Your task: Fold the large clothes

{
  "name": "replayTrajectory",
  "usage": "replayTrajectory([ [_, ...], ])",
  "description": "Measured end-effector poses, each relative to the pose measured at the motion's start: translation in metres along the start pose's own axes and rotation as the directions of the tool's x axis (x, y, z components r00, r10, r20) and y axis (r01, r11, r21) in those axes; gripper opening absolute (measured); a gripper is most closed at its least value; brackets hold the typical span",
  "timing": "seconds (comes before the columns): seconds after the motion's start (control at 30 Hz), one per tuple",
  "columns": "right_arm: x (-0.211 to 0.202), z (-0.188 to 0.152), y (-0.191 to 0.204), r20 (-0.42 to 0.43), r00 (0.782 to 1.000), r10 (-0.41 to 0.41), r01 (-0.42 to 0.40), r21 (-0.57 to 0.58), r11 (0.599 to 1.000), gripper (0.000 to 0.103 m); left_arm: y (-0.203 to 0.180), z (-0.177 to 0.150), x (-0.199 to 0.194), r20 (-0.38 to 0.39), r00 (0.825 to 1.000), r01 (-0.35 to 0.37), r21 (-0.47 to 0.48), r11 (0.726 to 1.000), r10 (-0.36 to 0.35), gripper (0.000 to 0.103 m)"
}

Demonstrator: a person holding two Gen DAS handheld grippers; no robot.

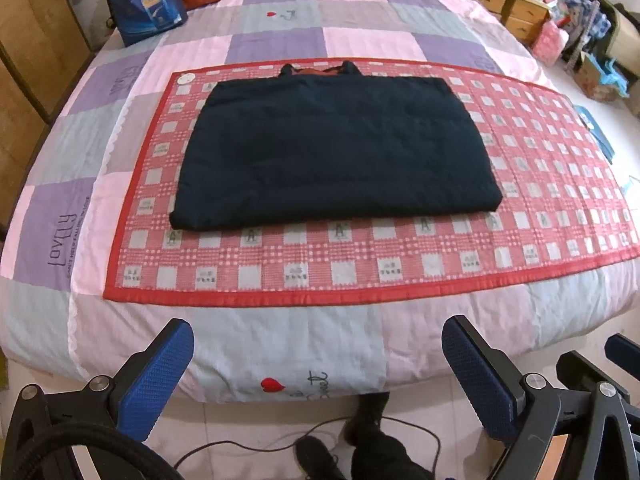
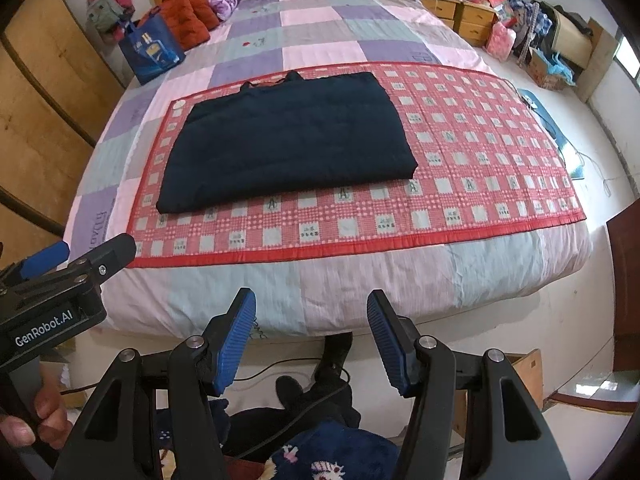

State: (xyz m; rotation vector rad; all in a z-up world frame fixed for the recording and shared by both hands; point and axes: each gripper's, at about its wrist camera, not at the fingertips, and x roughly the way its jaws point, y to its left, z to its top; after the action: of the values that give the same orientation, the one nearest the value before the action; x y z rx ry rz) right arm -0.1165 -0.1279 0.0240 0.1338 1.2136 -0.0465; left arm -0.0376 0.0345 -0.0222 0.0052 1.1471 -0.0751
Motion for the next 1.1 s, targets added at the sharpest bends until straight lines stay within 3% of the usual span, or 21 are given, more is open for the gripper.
replayTrajectory([
  [1.1,0.007,0.010,0.003,-0.008,1.000,-0.001,0.001,0.007,1.000,0.062,0.003,0.010,0.009,-0.003,1.000,0.000,0.001,1.000,0.000,0.102],
])
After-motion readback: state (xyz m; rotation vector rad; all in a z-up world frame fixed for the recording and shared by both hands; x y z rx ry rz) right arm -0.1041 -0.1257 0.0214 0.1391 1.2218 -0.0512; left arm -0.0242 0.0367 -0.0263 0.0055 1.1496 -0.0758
